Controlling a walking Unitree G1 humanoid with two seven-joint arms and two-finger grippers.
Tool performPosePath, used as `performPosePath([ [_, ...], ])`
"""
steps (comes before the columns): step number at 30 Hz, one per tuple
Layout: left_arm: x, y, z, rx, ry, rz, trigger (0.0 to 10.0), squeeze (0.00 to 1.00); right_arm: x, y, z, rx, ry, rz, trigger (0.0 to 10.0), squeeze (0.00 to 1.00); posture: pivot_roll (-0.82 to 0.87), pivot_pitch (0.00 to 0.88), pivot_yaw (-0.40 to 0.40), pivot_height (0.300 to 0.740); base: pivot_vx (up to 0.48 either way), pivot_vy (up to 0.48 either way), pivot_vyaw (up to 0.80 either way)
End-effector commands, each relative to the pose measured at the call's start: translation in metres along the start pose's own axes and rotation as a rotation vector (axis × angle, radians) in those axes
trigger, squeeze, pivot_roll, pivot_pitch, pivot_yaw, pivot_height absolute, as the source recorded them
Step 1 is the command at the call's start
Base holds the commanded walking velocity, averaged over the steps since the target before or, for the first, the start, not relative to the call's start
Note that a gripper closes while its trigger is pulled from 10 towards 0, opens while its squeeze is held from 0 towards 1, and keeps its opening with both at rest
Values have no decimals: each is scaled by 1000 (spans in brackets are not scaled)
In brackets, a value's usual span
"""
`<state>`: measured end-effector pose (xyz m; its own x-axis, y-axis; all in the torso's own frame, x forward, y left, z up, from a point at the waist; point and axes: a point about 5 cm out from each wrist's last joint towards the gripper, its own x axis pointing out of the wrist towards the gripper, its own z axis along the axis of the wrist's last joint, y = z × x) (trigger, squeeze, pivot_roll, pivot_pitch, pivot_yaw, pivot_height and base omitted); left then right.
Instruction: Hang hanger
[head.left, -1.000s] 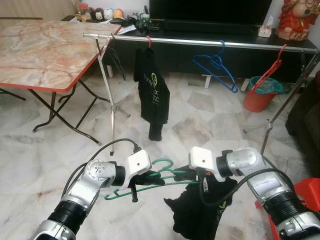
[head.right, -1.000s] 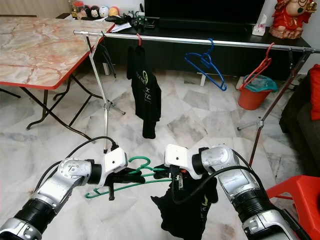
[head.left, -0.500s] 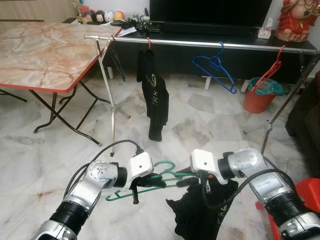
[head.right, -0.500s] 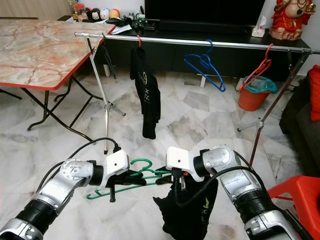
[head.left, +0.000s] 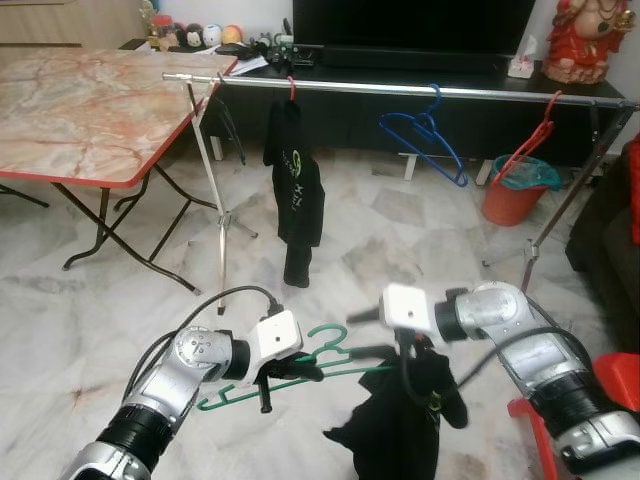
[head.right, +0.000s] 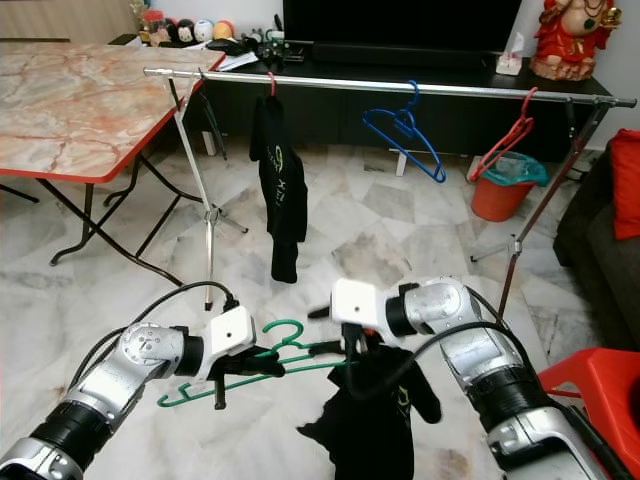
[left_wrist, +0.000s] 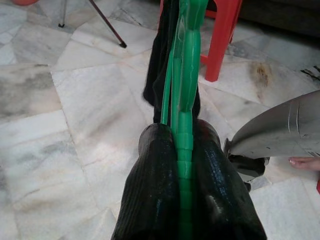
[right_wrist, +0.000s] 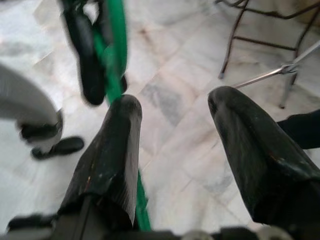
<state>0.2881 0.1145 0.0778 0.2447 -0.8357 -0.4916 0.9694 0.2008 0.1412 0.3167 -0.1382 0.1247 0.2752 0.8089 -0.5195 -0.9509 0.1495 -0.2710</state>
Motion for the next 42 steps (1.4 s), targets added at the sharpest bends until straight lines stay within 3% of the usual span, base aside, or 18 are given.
performPosePath([
  [1,-3,3,1,-4,-19,18,0,0,-5,-5,1,1,-16,-33,10000,0,-125,0,-18,740,0,0,0],
  [6,-4,4,-1,-12,-15,25,0,0,-13,-5,-5,-10,23,-39,10000,0,-120,0,-15,740,0,0,0],
  [8,-8,4,-3,-21,-13,34,0,0,-30,-19,-14,7,66,-193,10000,0,-122,0,-14,740,0,0,0],
  [12,-9,5,-4,-26,-12,38,0,0,-38,-26,-18,21,83,-276,10000,0,-120,0,-15,740,0,0,0],
  [16,-11,5,-5,-37,-16,49,0,0,-69,-32,-36,86,137,-427,10000,0,-121,0,-15,740,0,0,0],
  [25,-22,11,-2,-52,-37,51,0,0,-115,-25,-66,121,272,-482,10000,0,-132,0,-8,740,0,0,0],
  [31,-31,14,2,-71,-61,39,0,0,-119,-21,-70,149,272,-440,10000,0,-127,0,-11,740,0,0,0],
  [33,-41,18,7,-78,-72,31,0,0,-116,-10,-69,171,226,-311,10000,859,-124,0,-15,740,0,0,0],
  [35,-45,19,9,-79,-76,29,0,0,-115,-6,-68,177,209,-263,10000,859,-124,0,-15,740,0,0,0],
  [36,-48,20,11,-79,-83,25,0,0,-115,-2,-69,193,201,-221,10000,1000,-124,0,-15,740,0,0,0],
  [42,-58,21,19,-68,-97,-8,0,0,-122,5,-81,220,236,-172,10000,1000,-120,0,-17,740,0,0,0],
])
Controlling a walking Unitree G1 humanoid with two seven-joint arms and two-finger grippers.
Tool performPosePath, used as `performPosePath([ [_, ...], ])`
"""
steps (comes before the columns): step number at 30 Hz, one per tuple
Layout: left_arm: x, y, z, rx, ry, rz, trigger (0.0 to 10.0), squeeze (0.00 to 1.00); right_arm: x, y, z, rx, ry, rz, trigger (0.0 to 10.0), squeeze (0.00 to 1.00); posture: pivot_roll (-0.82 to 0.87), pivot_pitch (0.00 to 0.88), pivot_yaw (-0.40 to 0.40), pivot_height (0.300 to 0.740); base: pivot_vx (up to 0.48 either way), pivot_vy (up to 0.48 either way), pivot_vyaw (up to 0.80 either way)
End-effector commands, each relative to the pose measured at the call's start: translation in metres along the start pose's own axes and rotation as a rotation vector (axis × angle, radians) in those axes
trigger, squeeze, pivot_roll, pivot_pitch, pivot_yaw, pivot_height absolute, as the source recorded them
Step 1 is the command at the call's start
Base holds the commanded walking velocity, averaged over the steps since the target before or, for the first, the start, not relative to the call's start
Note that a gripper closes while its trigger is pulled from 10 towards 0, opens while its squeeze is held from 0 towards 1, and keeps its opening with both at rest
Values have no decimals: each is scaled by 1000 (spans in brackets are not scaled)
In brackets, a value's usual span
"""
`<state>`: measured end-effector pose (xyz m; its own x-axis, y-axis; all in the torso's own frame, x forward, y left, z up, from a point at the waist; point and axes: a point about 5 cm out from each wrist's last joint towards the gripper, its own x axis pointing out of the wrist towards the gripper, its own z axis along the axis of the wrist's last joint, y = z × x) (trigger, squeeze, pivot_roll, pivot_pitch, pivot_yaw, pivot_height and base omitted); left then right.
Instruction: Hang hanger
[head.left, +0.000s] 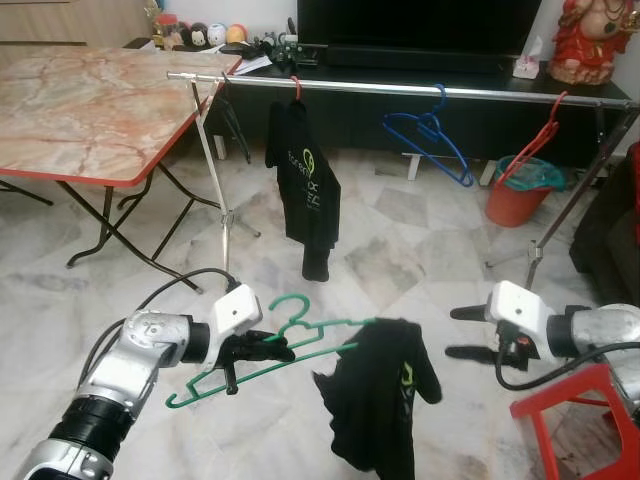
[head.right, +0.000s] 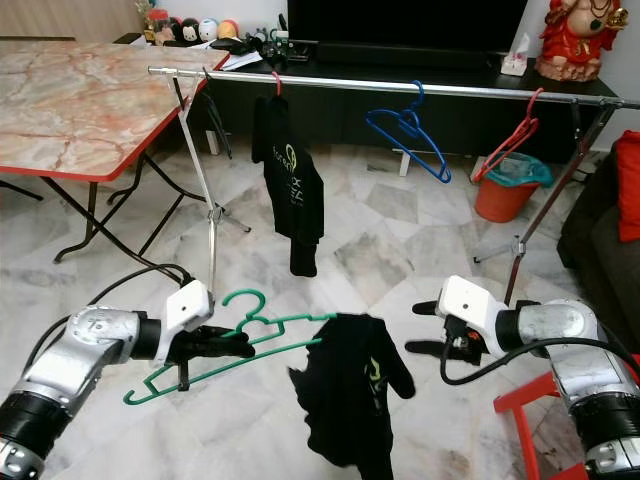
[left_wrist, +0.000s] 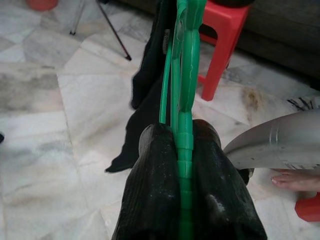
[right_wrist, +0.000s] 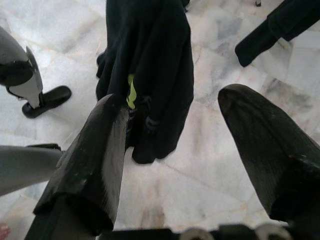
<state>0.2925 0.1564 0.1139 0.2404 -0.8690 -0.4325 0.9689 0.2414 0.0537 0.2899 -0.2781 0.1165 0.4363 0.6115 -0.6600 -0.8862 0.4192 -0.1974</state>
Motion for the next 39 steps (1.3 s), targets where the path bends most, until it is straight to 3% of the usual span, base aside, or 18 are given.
performPosePath([
  [1,-5,3,11,29,-29,-4,0,0,-5,-2,0,-10,1,2,10000,1000,-120,0,-17,740,0,0,0],
  [7,-6,2,14,19,-46,-14,0,0,-4,-1,2,-32,-19,9,10000,1000,-123,0,-20,740,0,0,0],
  [8,-4,1,16,17,-49,-24,0,0,-1,0,3,-48,-27,13,10000,0,-123,0,-20,740,0,0,0],
  [14,-2,-1,20,7,-55,-51,0,0,9,10,2,-60,-59,78,10000,0,-118,0,-20,740,0,0,0],
  [36,7,-10,30,-34,-118,-123,0,0,45,23,-7,-59,-47,38,9922,0,-113,0,-30,740,0,0,0],
  [37,8,-11,30,-35,-119,-123,0,0,46,23,-6,-56,-62,34,863,0,-113,0,-30,740,0,0,0],
  [38,8,-11,30,-36,-120,-123,0,0,46,22,-5,-56,-66,32,863,0,-113,0,-30,740,0,0,0],
  [39,8,-11,30,-37,-121,-124,0,0,47,23,-5,-55,-72,36,0,0,-113,0,-30,740,0,0,0],
])
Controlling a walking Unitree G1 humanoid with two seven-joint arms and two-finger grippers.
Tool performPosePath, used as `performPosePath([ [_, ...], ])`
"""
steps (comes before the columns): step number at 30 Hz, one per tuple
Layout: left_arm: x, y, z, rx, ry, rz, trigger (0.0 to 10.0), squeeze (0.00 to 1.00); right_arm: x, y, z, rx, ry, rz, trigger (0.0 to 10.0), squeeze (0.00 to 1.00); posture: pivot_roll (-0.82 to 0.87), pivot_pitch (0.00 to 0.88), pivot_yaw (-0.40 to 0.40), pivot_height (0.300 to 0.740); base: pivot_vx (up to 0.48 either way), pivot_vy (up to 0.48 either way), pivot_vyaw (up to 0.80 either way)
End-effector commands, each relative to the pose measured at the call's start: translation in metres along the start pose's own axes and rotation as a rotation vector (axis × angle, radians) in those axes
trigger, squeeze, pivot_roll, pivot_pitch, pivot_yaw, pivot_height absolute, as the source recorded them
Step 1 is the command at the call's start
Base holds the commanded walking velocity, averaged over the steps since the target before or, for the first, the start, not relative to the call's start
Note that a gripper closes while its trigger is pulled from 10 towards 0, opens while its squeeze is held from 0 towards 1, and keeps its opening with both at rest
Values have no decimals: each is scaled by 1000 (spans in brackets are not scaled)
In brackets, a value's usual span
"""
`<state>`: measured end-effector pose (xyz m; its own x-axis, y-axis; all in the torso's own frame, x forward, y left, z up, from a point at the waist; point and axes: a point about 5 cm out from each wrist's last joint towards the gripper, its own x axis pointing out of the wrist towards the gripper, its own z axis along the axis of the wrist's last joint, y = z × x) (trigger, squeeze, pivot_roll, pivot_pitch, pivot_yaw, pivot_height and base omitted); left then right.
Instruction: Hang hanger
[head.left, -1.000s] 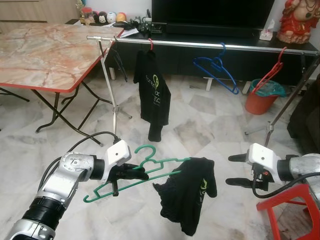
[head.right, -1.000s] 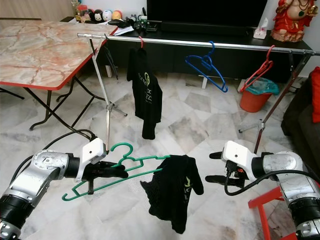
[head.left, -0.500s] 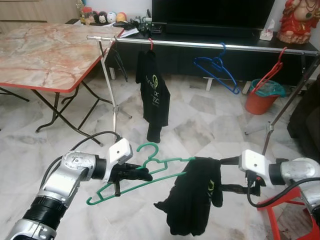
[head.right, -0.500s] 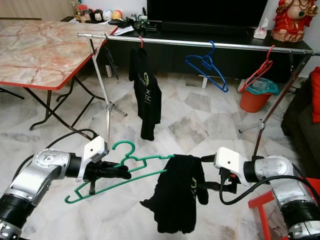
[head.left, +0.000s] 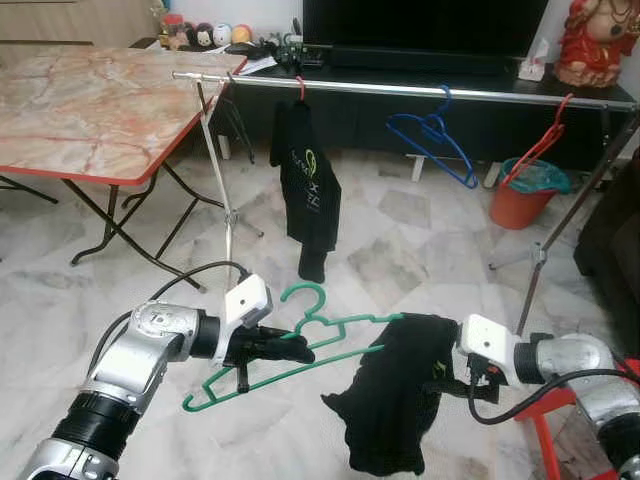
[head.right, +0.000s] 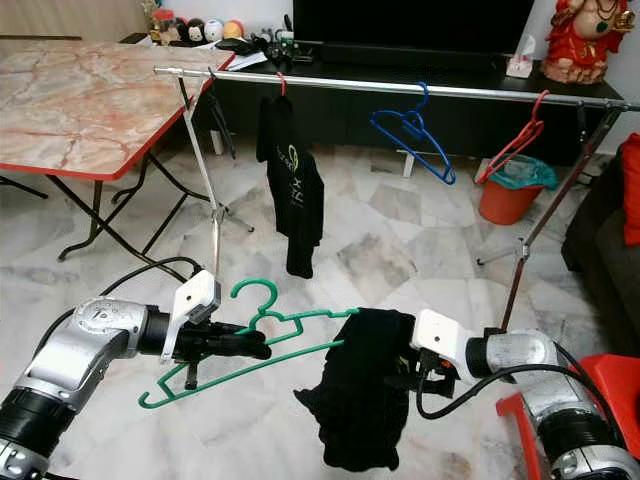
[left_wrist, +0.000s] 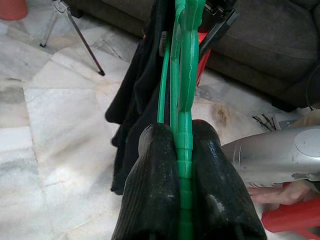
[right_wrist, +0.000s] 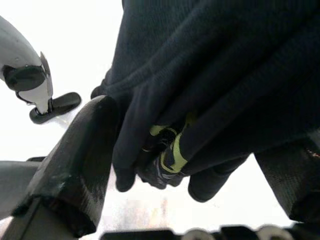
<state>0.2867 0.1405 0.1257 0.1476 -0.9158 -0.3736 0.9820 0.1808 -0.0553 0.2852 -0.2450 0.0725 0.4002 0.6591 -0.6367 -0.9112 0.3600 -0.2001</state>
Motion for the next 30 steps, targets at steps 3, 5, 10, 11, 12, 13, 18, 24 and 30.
performPosePath([
  [3,2,-3,13,39,-57,-27,0,0,-1,-5,6,-5,-36,-8,0,0,-114,0,-31,740,0,0,0],
  [5,2,-3,14,39,-59,-27,0,0,0,-5,7,-5,-37,-9,0,0,-114,0,-31,740,0,0,0],
  [10,3,-3,15,38,-64,-28,0,0,2,-5,8,-1,-50,-9,0,0,-113,0,-33,740,0,0,0],
  [11,3,-3,15,37,-64,-29,0,0,2,-5,8,-3,-55,-14,0,0,-112,0,-34,740,0,0,0],
  [12,3,-3,15,37,-65,-28,0,0,3,-6,9,-1,-60,-20,0,0,-112,0,-34,740,0,0,0],
  [13,3,-3,15,37,-66,-28,0,0,3,-6,10,0,-66,-21,0,0,-111,0,-34,740,0,0,0],
  [18,3,-3,16,36,-73,-29,0,0,3,-7,13,-3,-81,-15,0,0,-112,0,-34,740,0,0,0],
  [24,3,-3,18,36,-78,-25,0,0,4,-7,14,-6,-86,-16,0,0,-110,0,-33,740,0,0,0],
  [30,1,-1,18,35,-79,-18,0,0,5,-6,15,-9,-89,-7,0,0,-110,0,-33,740,0,0,0],
])
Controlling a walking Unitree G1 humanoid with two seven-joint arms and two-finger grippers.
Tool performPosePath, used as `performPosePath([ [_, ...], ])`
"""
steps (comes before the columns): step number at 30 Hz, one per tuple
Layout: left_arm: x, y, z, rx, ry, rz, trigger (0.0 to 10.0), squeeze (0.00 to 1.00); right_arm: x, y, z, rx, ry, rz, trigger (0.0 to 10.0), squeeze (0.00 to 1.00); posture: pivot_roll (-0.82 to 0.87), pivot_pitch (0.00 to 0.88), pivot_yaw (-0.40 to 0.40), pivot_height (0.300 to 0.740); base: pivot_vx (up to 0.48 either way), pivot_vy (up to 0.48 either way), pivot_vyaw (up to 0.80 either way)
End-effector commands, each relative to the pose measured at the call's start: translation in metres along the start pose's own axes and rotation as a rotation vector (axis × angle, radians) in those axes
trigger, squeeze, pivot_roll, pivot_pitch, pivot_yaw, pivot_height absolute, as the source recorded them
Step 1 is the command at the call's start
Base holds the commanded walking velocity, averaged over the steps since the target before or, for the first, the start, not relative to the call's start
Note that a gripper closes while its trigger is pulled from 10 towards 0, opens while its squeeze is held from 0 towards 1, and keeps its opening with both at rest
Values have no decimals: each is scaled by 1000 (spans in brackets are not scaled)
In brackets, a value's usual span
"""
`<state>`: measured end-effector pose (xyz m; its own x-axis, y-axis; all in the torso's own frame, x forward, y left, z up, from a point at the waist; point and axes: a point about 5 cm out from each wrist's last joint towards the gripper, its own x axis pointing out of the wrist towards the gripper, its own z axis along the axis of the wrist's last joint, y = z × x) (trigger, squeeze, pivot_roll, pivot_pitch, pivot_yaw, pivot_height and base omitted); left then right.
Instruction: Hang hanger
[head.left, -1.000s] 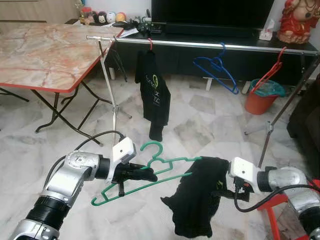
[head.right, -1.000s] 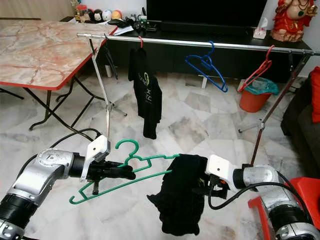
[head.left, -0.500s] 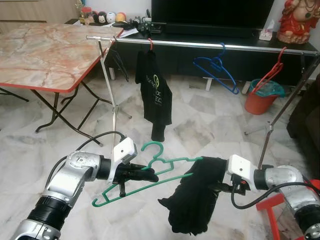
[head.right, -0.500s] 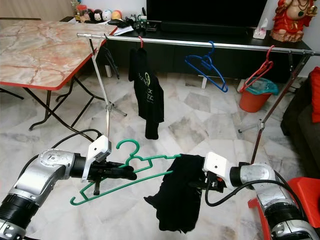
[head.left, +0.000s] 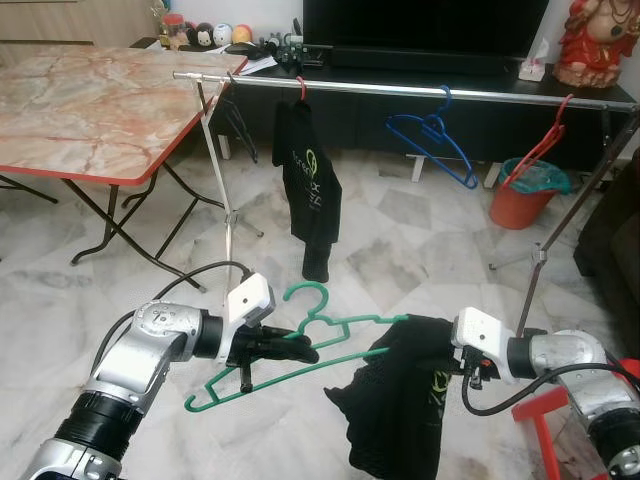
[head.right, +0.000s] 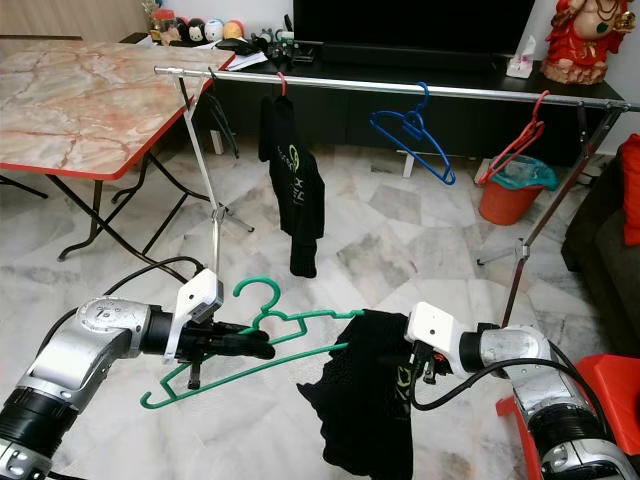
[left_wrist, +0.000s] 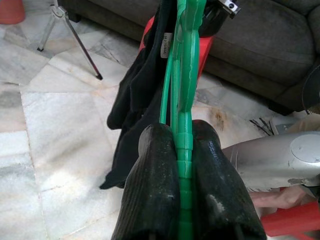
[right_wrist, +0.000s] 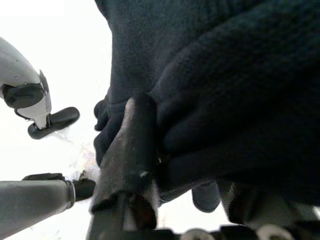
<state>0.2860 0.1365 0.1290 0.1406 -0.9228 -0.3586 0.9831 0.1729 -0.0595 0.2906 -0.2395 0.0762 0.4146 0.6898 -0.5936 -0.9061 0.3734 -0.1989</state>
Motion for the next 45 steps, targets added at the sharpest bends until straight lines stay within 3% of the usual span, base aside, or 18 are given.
performPosePath([
  [1,-1,1,14,37,-62,-8,0,0,2,-2,8,-20,-34,7,0,0,-110,0,-33,740,0,0,0],
  [13,-12,1,5,40,8,-6,0,0,1,-1,5,-26,-10,38,0,0,-110,0,-33,740,0,0,0],
  [18,-11,1,-12,54,117,6,0,0,0,0,4,-37,15,57,0,0,-110,0,-33,740,0,0,0],
  [30,-15,0,-31,90,269,-7,0,0,-1,3,-1,-61,73,90,0,0,-103,0,-36,740,0,0,0],
  [37,-16,-1,-35,97,299,-15,0,0,-2,4,-5,-91,124,110,0,0,-102,0,-37,740,0,0,0],
  [45,-22,-8,-50,114,432,-84,0,0,0,5,-8,-130,175,127,0,0,-100,0,-37,740,0,0,0],
])
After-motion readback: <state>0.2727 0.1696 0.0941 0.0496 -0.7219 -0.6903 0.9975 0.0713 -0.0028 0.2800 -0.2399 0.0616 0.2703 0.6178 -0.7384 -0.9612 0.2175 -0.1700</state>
